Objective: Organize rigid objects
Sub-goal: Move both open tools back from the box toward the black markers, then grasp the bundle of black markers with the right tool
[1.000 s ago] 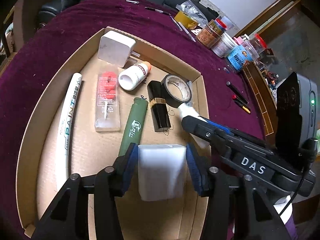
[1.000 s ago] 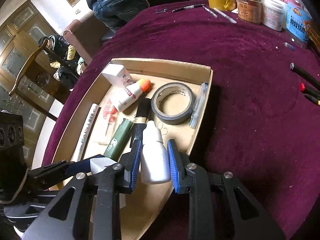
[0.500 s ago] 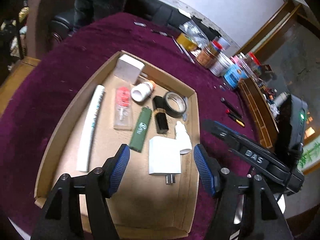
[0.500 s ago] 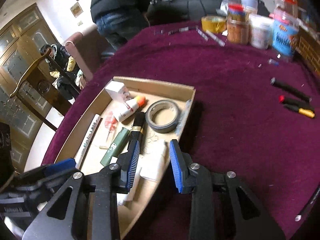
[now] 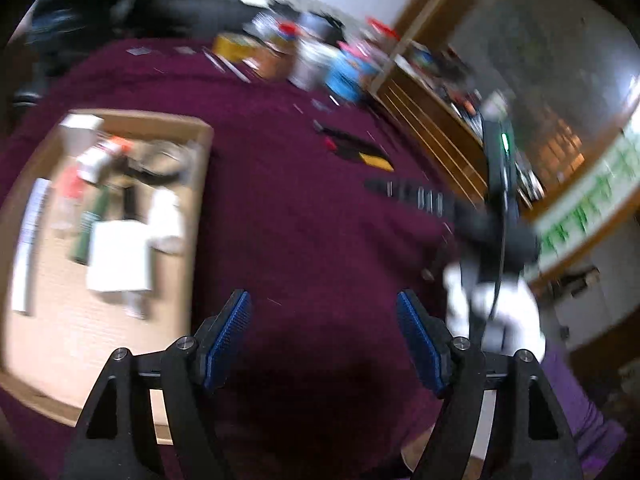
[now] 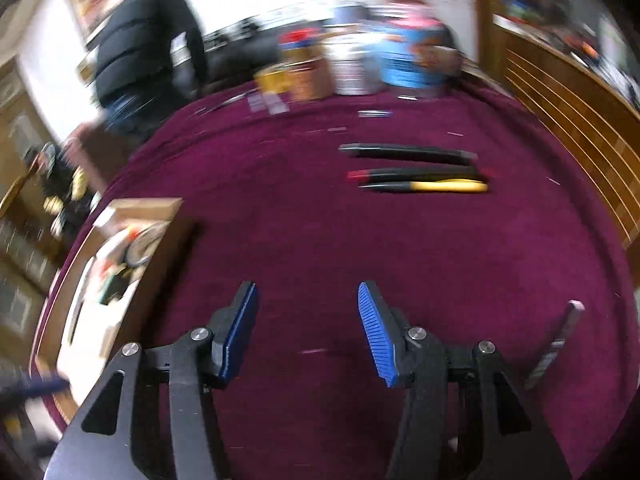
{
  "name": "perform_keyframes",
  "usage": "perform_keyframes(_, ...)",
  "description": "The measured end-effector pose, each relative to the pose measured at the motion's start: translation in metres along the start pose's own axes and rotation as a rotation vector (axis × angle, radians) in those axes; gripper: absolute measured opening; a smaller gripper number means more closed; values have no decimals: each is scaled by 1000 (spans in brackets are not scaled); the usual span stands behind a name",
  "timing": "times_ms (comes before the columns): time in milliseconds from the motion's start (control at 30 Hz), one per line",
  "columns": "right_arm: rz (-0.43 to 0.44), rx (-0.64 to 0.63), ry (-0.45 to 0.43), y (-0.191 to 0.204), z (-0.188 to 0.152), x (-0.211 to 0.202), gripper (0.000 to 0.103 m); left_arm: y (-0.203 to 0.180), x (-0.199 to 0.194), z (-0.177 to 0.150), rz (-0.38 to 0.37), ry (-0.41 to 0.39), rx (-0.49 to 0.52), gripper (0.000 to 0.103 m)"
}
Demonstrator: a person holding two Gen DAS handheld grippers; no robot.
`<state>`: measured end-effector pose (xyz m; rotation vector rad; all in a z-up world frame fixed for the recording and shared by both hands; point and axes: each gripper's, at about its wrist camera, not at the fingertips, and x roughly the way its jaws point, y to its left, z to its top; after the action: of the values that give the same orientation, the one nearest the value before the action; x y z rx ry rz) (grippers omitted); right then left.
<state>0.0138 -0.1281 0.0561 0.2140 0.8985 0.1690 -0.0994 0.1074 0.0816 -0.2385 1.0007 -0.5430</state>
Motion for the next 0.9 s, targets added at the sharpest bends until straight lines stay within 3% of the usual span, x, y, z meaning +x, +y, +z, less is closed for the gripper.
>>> perform_keyframes(133, -19, 148, 17, -63, 24, 4, 50, -15, 23, -3, -19, 54, -1, 69)
perform_keyframes(300, -96, 177, 34, -99, 64, 26, 50, -21, 37, -2, -5, 83, -9, 69)
perform_keyframes(500, -206, 29, 75, -84, 122, 79, 50, -20, 55, -8, -10, 139, -22, 69)
perform_keyframes(700, -279, -12, 143, -75, 150, 137, 50, -9, 55, -10, 3, 152, -42, 69)
perform_keyframes(767, -227, -5, 212, -69, 145, 148, 53, -4, 52, -11, 6, 146, -54, 69)
perform_keyframes(833, -231, -57, 243, -57, 137, 147, 53, 2, 50, -10, 3, 134, -64, 69)
perform_keyframes(900, -160, -73, 291, -47, 124, 135, 53, 7, 50, -10, -7, 130, -75, 69)
